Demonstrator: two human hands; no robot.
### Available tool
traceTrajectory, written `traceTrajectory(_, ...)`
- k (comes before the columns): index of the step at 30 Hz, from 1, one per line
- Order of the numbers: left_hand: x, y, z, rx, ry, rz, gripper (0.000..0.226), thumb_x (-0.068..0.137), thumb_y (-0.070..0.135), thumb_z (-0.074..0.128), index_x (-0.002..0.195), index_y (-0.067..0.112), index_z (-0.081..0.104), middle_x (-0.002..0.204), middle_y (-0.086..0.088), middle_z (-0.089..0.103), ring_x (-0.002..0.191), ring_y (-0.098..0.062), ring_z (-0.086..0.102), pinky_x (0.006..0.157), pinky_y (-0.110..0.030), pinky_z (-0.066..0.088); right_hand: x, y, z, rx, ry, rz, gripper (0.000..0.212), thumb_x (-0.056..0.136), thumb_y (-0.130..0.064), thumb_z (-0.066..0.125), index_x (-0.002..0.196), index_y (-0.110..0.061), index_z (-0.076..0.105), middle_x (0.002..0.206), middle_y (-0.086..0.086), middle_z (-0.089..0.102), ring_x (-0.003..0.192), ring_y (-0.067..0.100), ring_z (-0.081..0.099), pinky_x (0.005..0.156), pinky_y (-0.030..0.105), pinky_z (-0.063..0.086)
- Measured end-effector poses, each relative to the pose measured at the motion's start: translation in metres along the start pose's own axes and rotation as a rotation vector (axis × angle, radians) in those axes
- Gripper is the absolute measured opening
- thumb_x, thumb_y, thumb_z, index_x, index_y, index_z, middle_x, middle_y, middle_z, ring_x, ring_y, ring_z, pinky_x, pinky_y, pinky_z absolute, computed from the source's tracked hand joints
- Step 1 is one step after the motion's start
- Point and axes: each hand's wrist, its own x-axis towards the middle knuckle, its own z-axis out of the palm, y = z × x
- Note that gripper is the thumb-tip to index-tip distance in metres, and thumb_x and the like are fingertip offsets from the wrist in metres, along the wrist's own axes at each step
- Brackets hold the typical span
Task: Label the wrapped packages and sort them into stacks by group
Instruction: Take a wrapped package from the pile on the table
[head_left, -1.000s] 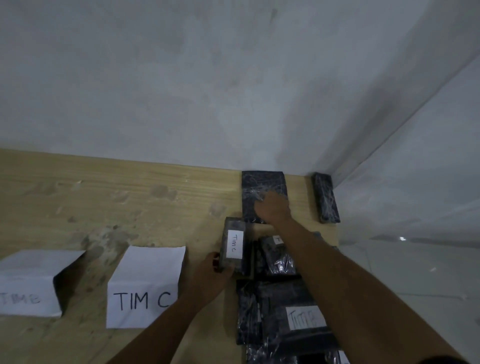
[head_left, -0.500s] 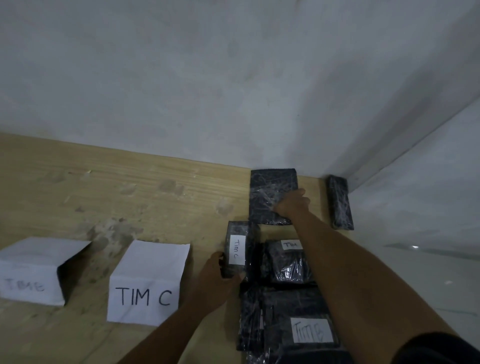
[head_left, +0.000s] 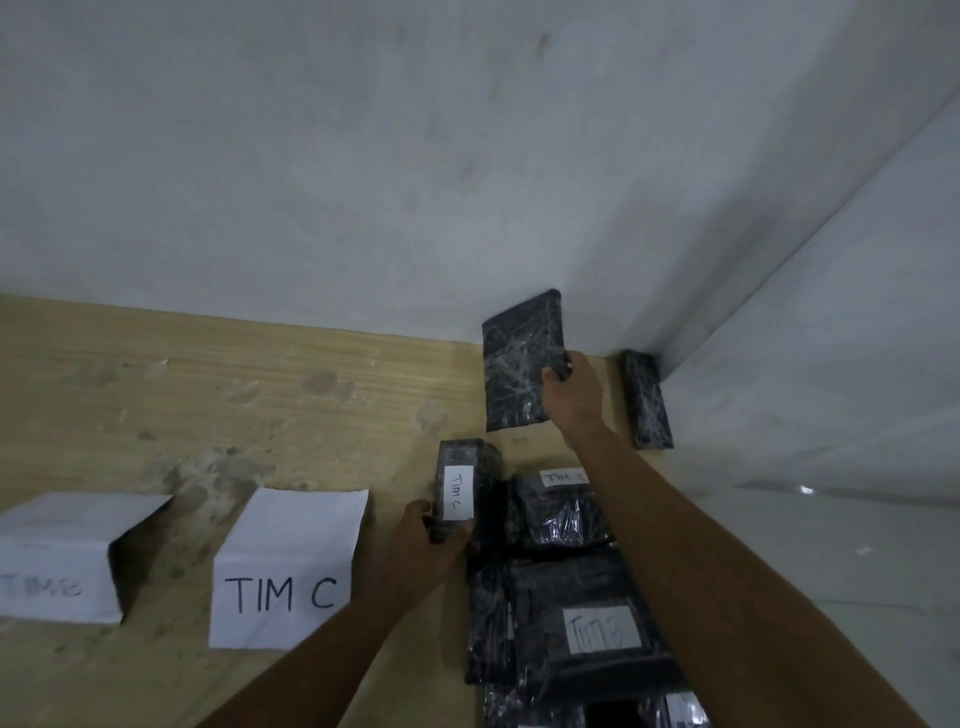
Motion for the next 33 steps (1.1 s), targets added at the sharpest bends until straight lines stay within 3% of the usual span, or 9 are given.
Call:
traceTrajectory(4, -0.008, 0.010, -0.010, 0.143, 0.094, 0.021, 0.048, 0.090, 0.046, 0.057, 0.124, 0.012, 0.047, 0.118, 0.000, 0.055, 0.101, -0.020, 0.057, 0.078, -0.028, 0.045, -0.025, -0.015, -0.012, 0.081, 0.139, -0.120, 0.030, 0.098, -0.022, 0.051, 0.127, -0.014, 0.055, 0.114, 0.007, 0.065, 0.101, 0.023, 0.060, 0.086, 0.035, 0.051)
traceTrajectory(6, -0.013, 0.010, -0.022, 0.084, 0.159, 0.038, 0.035, 0.091, 0.042, 0.055, 0.117, 0.018, 0.050, 0.110, 0.003, 0.057, 0.103, -0.023, 0.059, 0.085, -0.035, 0.049, -0.042, -0.024, -0.015, 0.152, 0.170, -0.134, 0.028, 0.097, -0.023, 0.051, 0.124, -0.016, 0.057, 0.105, 0.003, 0.066, 0.091, 0.017, 0.060, 0.080, 0.031, 0.051)
traceTrajectory(10, -0.022, 0.007, -0.053, -0.142, 0.219, 0.099, 0.024, 0.097, 0.028, 0.051, 0.118, 0.018, 0.050, 0.102, 0.005, 0.057, 0.092, -0.015, 0.055, 0.070, -0.026, 0.044, -0.089, -0.030, -0.007, 0.346, 0.177, -0.135, 0.023, 0.095, -0.026, 0.057, 0.116, -0.016, 0.058, 0.097, -0.002, 0.066, 0.085, 0.011, 0.063, 0.073, 0.027, 0.052)
traceTrajectory(13, -0.024, -0.002, -0.086, -0.381, 0.238, 0.092, 0.030, 0.098, 0.034, 0.047, 0.120, 0.014, 0.052, 0.113, -0.004, 0.063, 0.096, -0.018, 0.062, 0.077, -0.032, 0.054, -0.130, -0.024, 0.011, 0.568, 0.103, -0.038, 0.024, 0.090, -0.029, 0.066, 0.105, -0.011, 0.058, 0.094, 0.005, 0.068, 0.086, 0.019, 0.065, 0.079, 0.040, 0.054)
traceTrajectory(18, -0.043, -0.029, -0.153, -0.726, 0.138, -0.034, 0.034, 0.101, 0.037, 0.040, 0.115, 0.012, 0.058, 0.109, -0.009, 0.066, 0.096, -0.026, 0.066, 0.085, -0.044, 0.054, -0.206, -0.002, 0.043, 0.798, -0.136, 0.130, 0.029, 0.086, -0.032, 0.069, 0.088, -0.004, 0.062, 0.095, 0.023, 0.064, 0.091, 0.037, 0.064, 0.085, 0.048, 0.054)
traceTrajectory(23, -0.078, -0.081, -0.197, -0.453, -0.087, 0.075, 0.035, 0.091, 0.047, 0.054, 0.099, 0.017, 0.070, 0.093, -0.002, 0.072, 0.091, -0.019, 0.068, 0.074, -0.030, 0.054, -0.277, 0.006, 0.087, 0.670, -0.266, 0.311, 0.037, 0.083, -0.037, 0.068, 0.095, -0.002, 0.071, 0.096, 0.017, 0.073, 0.090, 0.034, 0.070, 0.080, 0.048, 0.058)
traceTrajectory(25, -0.093, -0.112, -0.211, -0.378, -0.129, 0.089, 0.024, 0.085, 0.039, 0.066, 0.097, 0.018, 0.069, 0.096, 0.000, 0.073, 0.095, -0.018, 0.069, 0.074, -0.027, 0.055, -0.304, 0.011, 0.111, 0.648, -0.272, 0.378, 0.034, 0.083, -0.037, 0.070, 0.094, -0.005, 0.072, 0.094, 0.015, 0.074, 0.087, 0.033, 0.071, 0.076, 0.043, 0.058)
traceTrajectory(29, -0.096, -0.173, -0.221, -0.295, -0.180, -0.064, 0.031, 0.083, 0.037, 0.071, 0.104, 0.016, 0.063, 0.107, -0.002, 0.068, 0.097, -0.020, 0.067, 0.075, -0.032, 0.057, -0.334, 0.032, 0.156, 0.568, -0.138, 0.414, 0.046, 0.070, -0.048, 0.080, 0.097, -0.012, 0.069, 0.095, 0.009, 0.074, 0.088, 0.028, 0.071, 0.079, 0.045, 0.059)
traceTrajectory(33, -0.101, -0.214, -0.221, -0.171, -0.098, -0.149, 0.036, 0.082, 0.038, 0.071, 0.101, 0.012, 0.054, 0.102, -0.007, 0.063, 0.092, -0.023, 0.065, 0.081, -0.046, 0.057, -0.357, 0.050, 0.185, 0.367, -0.076, 0.354, 0.030, 0.081, -0.028, 0.076, 0.102, -0.012, 0.060, 0.103, 0.008, 0.068, 0.091, 0.021, 0.066, 0.081, 0.041, 0.057)
